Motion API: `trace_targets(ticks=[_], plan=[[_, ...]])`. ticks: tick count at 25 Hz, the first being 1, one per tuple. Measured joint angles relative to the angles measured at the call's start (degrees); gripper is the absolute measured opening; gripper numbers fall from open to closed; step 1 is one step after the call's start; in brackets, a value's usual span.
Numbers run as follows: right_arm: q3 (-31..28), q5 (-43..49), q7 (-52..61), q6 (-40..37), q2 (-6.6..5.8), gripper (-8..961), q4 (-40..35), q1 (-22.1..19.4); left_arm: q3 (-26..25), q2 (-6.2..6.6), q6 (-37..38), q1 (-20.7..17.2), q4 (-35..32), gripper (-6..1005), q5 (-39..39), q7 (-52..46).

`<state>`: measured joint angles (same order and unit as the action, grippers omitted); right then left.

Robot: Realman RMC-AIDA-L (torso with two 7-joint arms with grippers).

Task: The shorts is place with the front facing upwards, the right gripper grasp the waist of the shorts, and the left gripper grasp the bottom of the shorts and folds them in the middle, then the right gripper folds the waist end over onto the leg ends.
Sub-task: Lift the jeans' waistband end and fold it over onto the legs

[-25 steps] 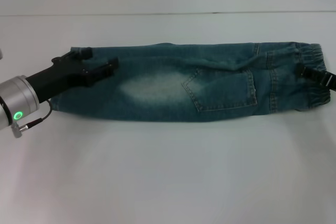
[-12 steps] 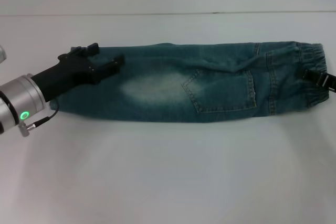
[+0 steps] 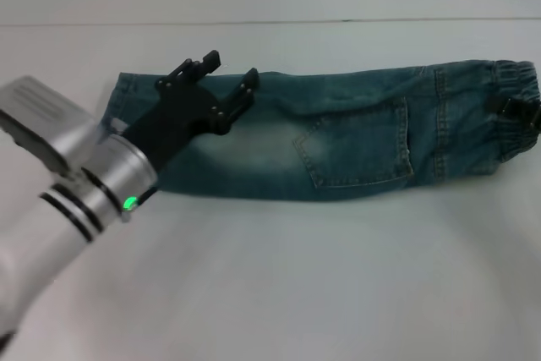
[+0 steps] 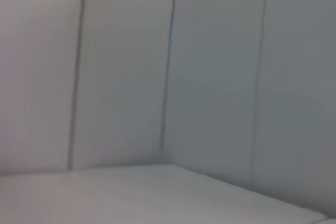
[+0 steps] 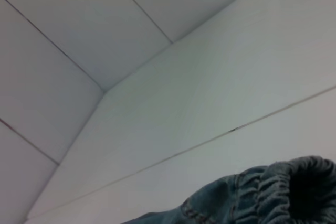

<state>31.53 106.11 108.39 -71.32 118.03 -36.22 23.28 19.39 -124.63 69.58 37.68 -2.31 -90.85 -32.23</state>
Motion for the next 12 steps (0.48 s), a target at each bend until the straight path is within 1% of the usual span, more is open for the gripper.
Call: trace_targets(ticks=[2, 3, 5, 6, 8, 12], plan=[[0.06, 0.04, 1.36, -2.22, 0.18, 122, -1.95, -0.80, -4.86, 0.01, -2.06, 1.42, 6.90, 769, 1.61, 13.76], [0.07, 0.05, 1.94, -3.36, 0.21, 121, -2.78, -1.16, -7.46, 0.00, -3.73, 2.24, 10.28, 731, 1.59, 21.13], [0.05, 0.07, 2.81, -5.56, 0.23, 121, -4.21, -1.79, -10.84, 0.00, -7.44, 3.51, 14.62, 654, 1.42, 31.55], [-0.07, 0.07, 3.19, -6.91, 0.23, 121, -4.91, -2.03, -11.83, 0.00, -9.31, 4.11, 15.99, 616, 1.37, 35.14], [-0.60, -0.34, 3.69, -10.07, 0.23, 121, -6.48, -2.39, -12.72, 0.01, -12.23, 4.82, 17.42, 536, 1.36, 39.07], [-0.94, -1.13, 5.25, -15.09, 0.35, 121, -10.05, -1.96, -12.94, 0.01, -13.90, 5.21, 17.93, 368, 1.25, 38.66]])
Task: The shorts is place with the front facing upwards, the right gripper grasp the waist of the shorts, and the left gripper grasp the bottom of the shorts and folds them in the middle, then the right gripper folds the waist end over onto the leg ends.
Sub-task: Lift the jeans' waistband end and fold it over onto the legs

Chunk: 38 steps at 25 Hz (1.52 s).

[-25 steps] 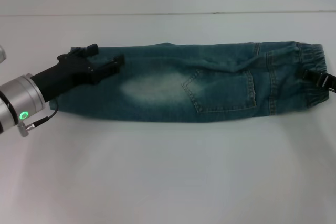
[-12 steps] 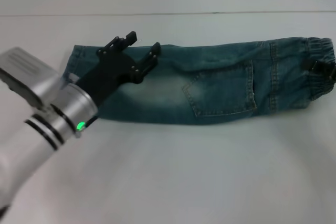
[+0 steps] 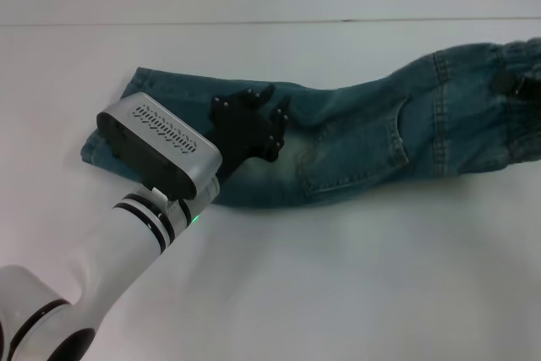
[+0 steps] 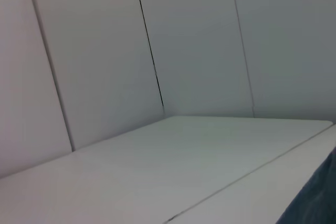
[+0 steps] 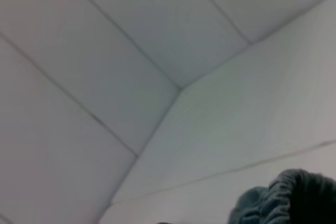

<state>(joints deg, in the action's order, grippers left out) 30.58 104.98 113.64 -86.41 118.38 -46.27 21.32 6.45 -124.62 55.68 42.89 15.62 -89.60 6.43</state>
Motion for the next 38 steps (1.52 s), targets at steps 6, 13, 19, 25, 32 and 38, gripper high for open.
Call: trace_targets(ticks=[6, 13, 19, 25, 32, 38], plan=[[2.06, 0.12, 6.00, -3.56, 0.52, 122, -8.49, 5.29, 0.21, 0.00, -1.76, 0.05, 1.20, 184, -1.81, -1.28], [7.16, 0.72, 10.80, -3.62, -0.29, 122, -12.15, 13.70, 0.05, 0.00, -2.44, 0.07, 4.47, 19, -3.63, -1.99], [10.53, 4.76, 12.10, -1.63, -0.04, 122, -11.76, 20.87, -0.51, 0.00, -1.67, 0.06, 7.50, 0, -5.23, -2.34], [15.21, 7.04, 12.25, 1.06, 0.52, 119, -10.13, 25.05, -2.27, 0.00, -1.68, 0.02, 8.79, 0, -8.06, -2.50], [21.48, 7.28, 11.58, 5.94, -0.11, 120, -5.66, 28.85, -2.83, -0.01, -1.52, -0.76, 10.02, 1, -10.12, -2.71], [22.98, 8.12, 11.29, 6.81, -0.19, 121, -4.63, 29.30, -7.18, 0.00, -0.08, -5.06, 8.72, 2, -10.54, -2.65]])
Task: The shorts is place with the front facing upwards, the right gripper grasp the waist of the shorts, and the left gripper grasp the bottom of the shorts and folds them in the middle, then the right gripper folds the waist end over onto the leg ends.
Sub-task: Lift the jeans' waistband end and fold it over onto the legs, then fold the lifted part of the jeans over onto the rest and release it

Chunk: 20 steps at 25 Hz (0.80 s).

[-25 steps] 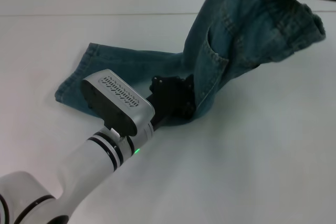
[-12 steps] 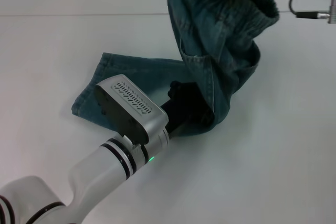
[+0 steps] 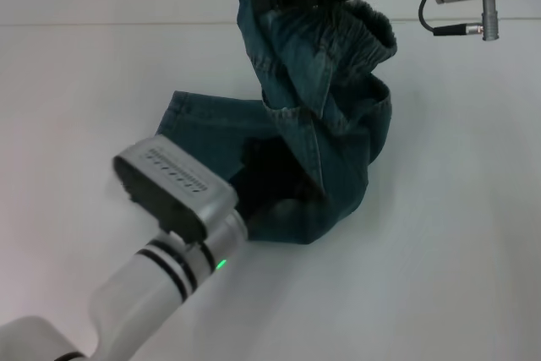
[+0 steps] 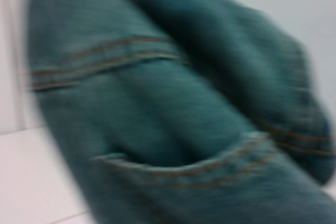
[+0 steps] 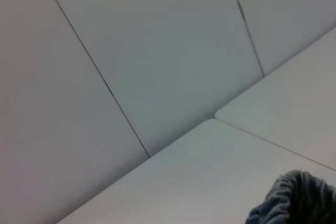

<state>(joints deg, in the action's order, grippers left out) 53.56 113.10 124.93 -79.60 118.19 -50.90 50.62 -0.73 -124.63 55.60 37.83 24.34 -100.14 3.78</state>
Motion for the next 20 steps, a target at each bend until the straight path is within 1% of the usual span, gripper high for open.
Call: trace_targets(ticks=[4, 10, 12, 13, 17, 20], plan=[[-0.05, -0.10, -0.10, 0.04, -0.02, 121, 0.21, -0.73, -3.10, 0.01, 2.60, -3.71, -1.50, 3, 0.01, 0.00], [-0.28, -0.25, -0.20, 0.09, -0.08, 120, 0.25, -1.25, -5.83, 0.12, 4.03, -7.40, -3.21, 2, 0.21, 0.25], [-0.09, -0.14, -0.31, 0.39, -0.06, 119, 0.29, -1.25, -8.65, 0.09, 5.74, -9.87, -3.70, 2, 0.62, 1.61], [0.06, -0.10, -0.42, 0.45, 0.06, 119, 0.37, -1.18, -11.19, 0.03, 7.27, -11.65, -3.80, 2, 0.72, 2.88], [0.90, -0.04, -2.18, 1.89, 0.79, 118, 2.51, -0.16, -18.78, 0.04, 13.97, -17.41, -3.62, 4, 0.76, 6.27], [3.39, 0.03, -3.46, 5.58, 1.16, 141, 6.12, 1.64, -20.70, 0.18, 17.62, -19.72, -3.56, 5, 0.70, 6.24]])
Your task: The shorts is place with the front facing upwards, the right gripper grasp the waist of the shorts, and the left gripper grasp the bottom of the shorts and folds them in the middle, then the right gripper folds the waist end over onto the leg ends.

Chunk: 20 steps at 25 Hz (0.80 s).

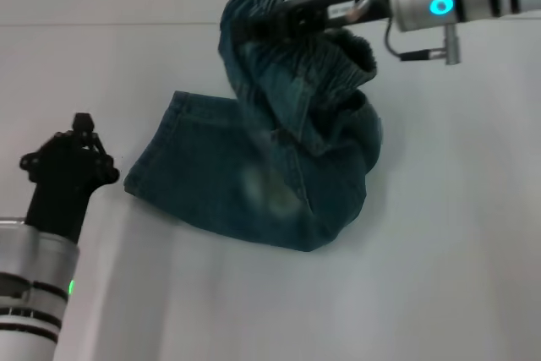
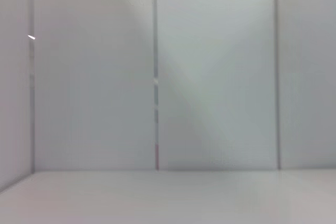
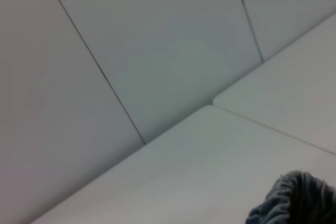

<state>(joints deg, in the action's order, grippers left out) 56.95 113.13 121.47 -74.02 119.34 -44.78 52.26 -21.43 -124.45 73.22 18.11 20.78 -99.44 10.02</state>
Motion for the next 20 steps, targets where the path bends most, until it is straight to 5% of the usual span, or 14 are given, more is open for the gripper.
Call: trace_targets(ticks=[4, 10, 14, 20], plan=[[5.84, 2.90, 0.41, 4.20, 0.19, 188, 4.95, 3.94, 0.08, -0.01, 1.02, -0.39, 0.16, 6, -0.35, -0.03], [12.77, 5.07, 5.51, 4.97, 0.32, 295, 2.48, 4.84, 0.44, -0.08, 0.52, 0.27, 0.78, 7, -0.65, -0.05], [12.96, 8.09, 7.93, 3.75, 0.18, 485, -1.27, 4.02, 0.47, -0.03, 0.49, 0.57, 0.84, 8, -0.72, -0.07], [10.85, 8.23, 7.77, 2.77, 0.31, 620, -8.34, -1.19, -0.28, 0.02, 1.18, 0.53, 0.65, 10, -0.40, 0.08]])
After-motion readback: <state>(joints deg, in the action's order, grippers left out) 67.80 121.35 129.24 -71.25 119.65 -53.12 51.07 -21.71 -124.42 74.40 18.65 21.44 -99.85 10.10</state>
